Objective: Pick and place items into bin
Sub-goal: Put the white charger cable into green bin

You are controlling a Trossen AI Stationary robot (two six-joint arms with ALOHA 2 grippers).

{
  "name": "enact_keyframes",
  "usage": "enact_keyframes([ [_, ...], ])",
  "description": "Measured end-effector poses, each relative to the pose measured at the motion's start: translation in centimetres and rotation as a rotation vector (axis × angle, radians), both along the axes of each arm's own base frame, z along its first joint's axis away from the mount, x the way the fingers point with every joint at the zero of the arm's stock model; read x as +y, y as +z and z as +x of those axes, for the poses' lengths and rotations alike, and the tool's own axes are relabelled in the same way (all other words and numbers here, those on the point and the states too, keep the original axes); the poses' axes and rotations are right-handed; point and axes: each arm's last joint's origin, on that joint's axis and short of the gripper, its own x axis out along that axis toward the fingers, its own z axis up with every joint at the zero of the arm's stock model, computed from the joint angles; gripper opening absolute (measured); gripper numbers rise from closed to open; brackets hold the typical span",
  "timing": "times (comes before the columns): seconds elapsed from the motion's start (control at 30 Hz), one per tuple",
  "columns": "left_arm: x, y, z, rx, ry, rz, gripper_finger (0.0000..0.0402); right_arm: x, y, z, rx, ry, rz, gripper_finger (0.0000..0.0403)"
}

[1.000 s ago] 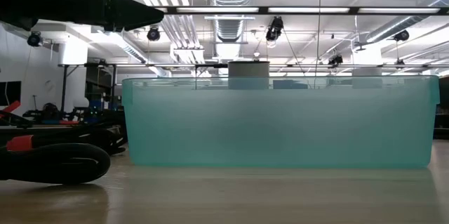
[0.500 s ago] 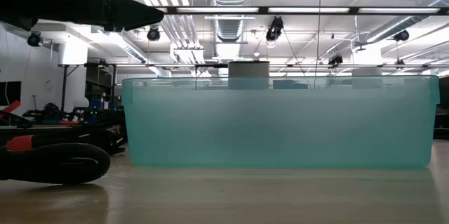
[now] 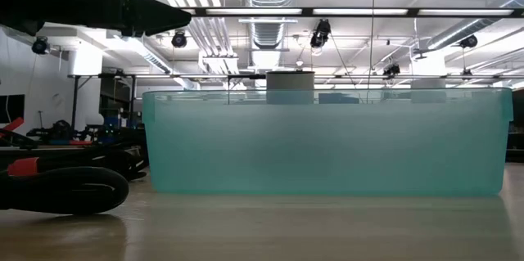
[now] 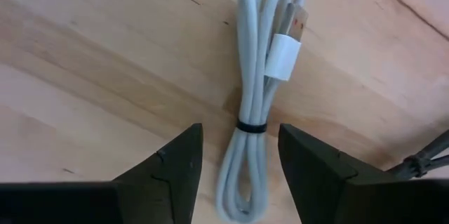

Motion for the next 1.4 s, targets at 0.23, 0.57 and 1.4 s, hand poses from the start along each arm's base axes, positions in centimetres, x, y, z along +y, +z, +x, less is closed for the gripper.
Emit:
enact_keyframes([
  [0.23,0.0,0.0,0.0,0.000,0.000,0.000,0.0215,0.0,-0.1,-0.1,0.016,-0.005,0.012,0.0134],
  [0.57,0.0,0.0,0.0,0.001,0.000,0.000,0.0215,0.2,0.0,0.1,0.005,0.083,0.040,0.0021],
  [1.4,0.0,0.0,0.0,0.002,0.000,0.008,0.0215,-5.8,7.4,5.1,-0.270,0.845,-0.470,0.0013],
])
